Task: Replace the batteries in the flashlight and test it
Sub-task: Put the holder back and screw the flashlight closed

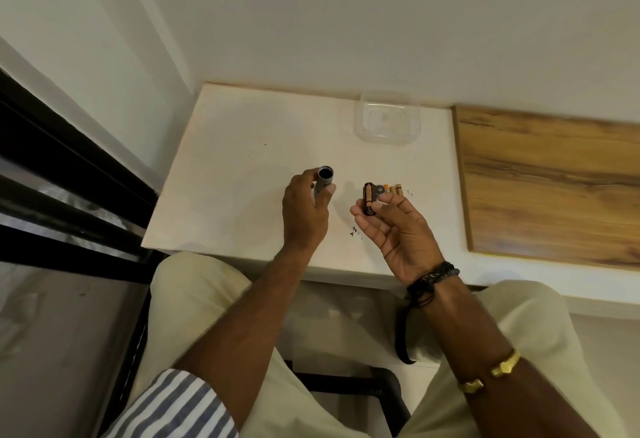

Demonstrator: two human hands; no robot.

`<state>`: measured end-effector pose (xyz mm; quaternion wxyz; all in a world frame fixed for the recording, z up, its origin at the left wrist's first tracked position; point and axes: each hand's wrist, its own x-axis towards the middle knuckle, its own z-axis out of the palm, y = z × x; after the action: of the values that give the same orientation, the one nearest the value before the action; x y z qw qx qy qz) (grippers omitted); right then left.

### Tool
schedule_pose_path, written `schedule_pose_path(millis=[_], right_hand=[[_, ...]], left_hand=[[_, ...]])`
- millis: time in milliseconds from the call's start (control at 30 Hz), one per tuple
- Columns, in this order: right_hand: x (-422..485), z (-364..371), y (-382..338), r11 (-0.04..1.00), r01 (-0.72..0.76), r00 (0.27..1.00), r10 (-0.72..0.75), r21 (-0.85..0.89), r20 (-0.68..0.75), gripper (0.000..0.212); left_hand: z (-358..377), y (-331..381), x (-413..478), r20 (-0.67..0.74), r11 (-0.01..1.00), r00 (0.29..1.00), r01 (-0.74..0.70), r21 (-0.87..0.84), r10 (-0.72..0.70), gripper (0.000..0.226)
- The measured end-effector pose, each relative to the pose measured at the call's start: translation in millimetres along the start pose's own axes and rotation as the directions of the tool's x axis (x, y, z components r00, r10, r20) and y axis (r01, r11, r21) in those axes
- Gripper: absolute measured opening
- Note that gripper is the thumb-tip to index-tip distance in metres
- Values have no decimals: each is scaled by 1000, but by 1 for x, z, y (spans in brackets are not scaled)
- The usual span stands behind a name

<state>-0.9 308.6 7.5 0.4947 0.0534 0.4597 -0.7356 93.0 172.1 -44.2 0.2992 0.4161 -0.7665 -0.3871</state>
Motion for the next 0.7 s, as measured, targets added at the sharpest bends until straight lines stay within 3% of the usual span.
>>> schedule_pose_path(millis=[233, 333, 467, 567, 700], right_hand=[[-6, -1, -1, 994, 83, 997, -83, -67, 5, 42], [-7, -3, 0, 984, 133, 991, -134, -122, 1, 51], [-11, -1, -1, 959, 206, 977, -212, -194, -12, 45], [-14, 4, -2, 872, 325, 937, -349, -367, 0, 38], [-11, 8, 1, 677, 485, 833, -550, -553, 58, 38]], left_hand=[[-9, 9, -19, 108, 984, 982, -162, 75, 154, 33], [-11, 9, -24, 149, 984, 978, -160, 83, 146, 35], [-11, 4, -26, 183, 992, 977, -117, 54, 105, 38], [-11, 2, -28, 212, 990, 972, -119, 81, 100, 38], [-8, 4, -32, 269, 975, 953, -181, 125, 142, 34]])
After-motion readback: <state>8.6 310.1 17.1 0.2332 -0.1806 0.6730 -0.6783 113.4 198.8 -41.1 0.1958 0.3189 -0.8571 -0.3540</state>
